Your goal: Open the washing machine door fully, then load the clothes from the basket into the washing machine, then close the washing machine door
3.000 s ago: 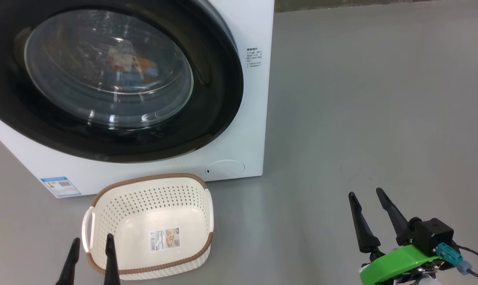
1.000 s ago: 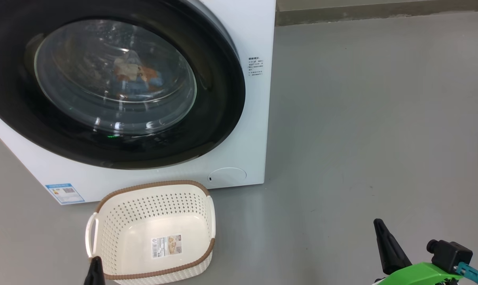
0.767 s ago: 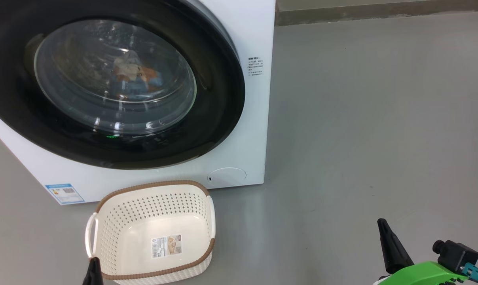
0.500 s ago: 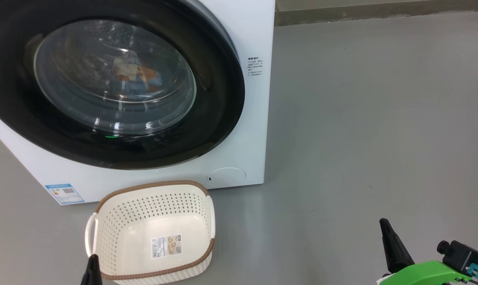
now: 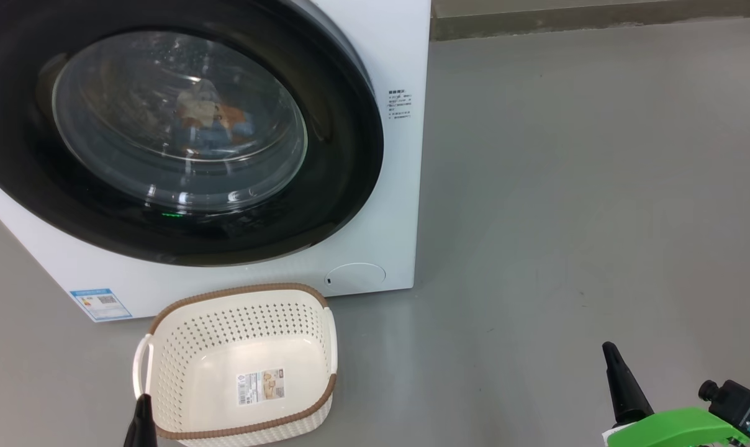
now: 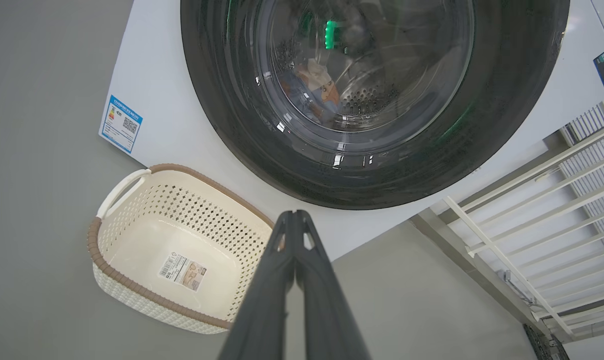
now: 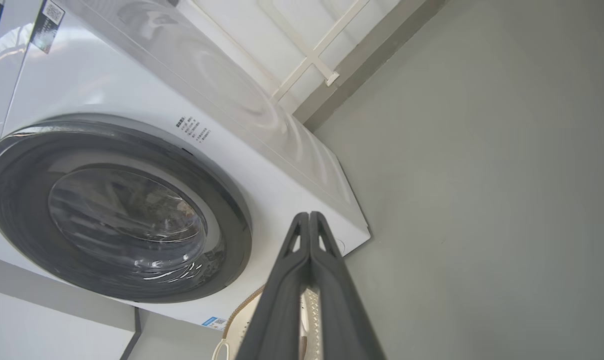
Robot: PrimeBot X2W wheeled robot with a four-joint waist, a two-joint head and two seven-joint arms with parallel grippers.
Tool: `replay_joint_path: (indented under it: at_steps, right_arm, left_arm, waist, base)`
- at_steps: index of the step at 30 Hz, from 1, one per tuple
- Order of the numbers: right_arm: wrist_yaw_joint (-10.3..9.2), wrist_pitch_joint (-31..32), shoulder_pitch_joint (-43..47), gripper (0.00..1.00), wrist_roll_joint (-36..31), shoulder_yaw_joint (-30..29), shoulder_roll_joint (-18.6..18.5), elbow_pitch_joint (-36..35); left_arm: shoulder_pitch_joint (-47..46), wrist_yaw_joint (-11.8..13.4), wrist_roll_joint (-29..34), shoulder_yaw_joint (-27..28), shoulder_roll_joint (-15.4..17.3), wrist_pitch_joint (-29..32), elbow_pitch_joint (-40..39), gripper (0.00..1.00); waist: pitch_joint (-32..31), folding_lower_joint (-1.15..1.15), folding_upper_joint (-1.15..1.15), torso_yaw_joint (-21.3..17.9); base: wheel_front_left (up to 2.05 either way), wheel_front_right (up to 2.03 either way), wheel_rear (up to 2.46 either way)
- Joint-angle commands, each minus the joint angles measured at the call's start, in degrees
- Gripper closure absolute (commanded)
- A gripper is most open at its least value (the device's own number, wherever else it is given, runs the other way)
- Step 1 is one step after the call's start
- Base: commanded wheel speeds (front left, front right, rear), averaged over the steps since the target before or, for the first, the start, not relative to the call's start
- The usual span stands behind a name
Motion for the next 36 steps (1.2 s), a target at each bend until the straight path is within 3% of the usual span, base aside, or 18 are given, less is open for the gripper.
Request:
replay_joint_path:
  at_steps: [1,36]
  right_arm:
    - [-0.06,0.58,-2.77,1.00,2.26,0.18,-0.18,-1.70]
    - [-0.10,6.49,-3.91,1.00,24.66,-1.63,-0.19,-2.21]
  left_arm:
    - [-2.96,-0.63,-1.84,1.33,0.98,0.35,-0.93,1.00]
    - [-7.31,-2.92,-24.81,3.63,1.42,6.13,1.53,1.00]
  waist:
    - [0.00,0.00,0.00,-0.01]
    - [0.00,0.00,0.00,-0.22]
  base:
    - [0.00,0.00,0.00]
    - [0.00,0.00,0.00]
